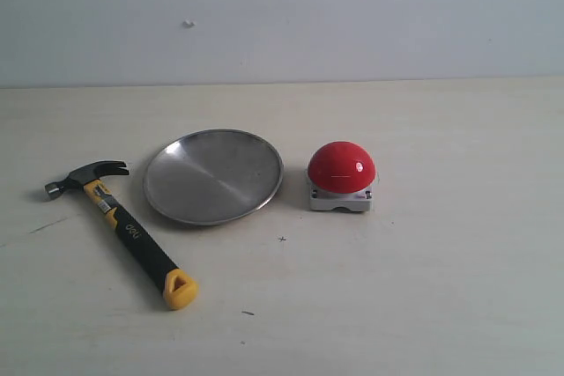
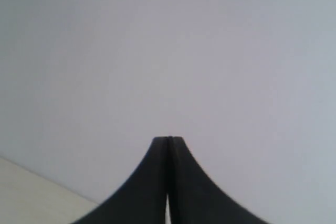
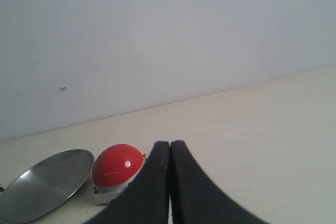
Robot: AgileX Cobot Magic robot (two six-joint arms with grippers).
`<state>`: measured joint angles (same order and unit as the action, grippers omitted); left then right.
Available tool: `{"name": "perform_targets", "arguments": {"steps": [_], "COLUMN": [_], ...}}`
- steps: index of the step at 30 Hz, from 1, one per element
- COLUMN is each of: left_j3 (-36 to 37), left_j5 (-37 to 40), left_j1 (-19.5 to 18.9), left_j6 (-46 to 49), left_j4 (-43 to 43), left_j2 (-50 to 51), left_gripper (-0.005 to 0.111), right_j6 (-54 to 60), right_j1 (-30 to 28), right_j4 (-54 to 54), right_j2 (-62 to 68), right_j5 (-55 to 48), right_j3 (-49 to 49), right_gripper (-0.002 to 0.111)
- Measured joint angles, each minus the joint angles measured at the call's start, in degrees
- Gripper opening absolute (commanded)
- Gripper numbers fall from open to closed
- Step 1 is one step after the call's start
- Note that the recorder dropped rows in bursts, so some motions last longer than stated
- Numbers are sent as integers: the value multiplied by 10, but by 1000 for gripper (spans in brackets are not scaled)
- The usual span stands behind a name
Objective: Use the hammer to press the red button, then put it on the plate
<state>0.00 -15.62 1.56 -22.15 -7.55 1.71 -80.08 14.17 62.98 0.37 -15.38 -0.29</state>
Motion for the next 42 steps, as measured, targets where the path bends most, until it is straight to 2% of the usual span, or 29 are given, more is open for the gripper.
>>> {"name": "perform_targets", "arguments": {"steps": [2, 7, 9, 24, 29, 34, 35, 37, 42], "left_j3": [0, 0, 0, 0, -59, -171, -204, -230, -239], "left_j5": [-7, -6, -2, 31, 95, 216, 261, 308, 352], "left_j1": [0, -2, -3, -3, -3, -3, -3, -3, -3], "left_j6": [-25, -40, -40, -27, -10, 6, 7, 18, 56], "left_j4": [-12, -148, -176, -207, -203, -149, -132, -118, -113], "left_j2": [0, 31, 59, 208, 265, 344, 374, 419, 484], "left_gripper": [0, 0, 0, 0, 0, 0, 0, 0, 0], "right_j6": [0, 0, 0, 0, 0, 1, 1, 1, 1], "right_j1": [0, 0, 0, 0, 0, 0, 0, 0, 0], "right_j4": [0, 0, 1, 1, 1, 1, 1, 1, 1], "right_j2": [0, 0, 0, 0, 0, 0, 0, 0, 0], "right_j5": [0, 0, 0, 0, 0, 0, 0, 0, 0], "right_j3": [0, 0, 0, 0, 0, 0, 0, 0, 0], "right_gripper": [0, 0, 0, 0, 0, 0, 0, 0, 0]}}
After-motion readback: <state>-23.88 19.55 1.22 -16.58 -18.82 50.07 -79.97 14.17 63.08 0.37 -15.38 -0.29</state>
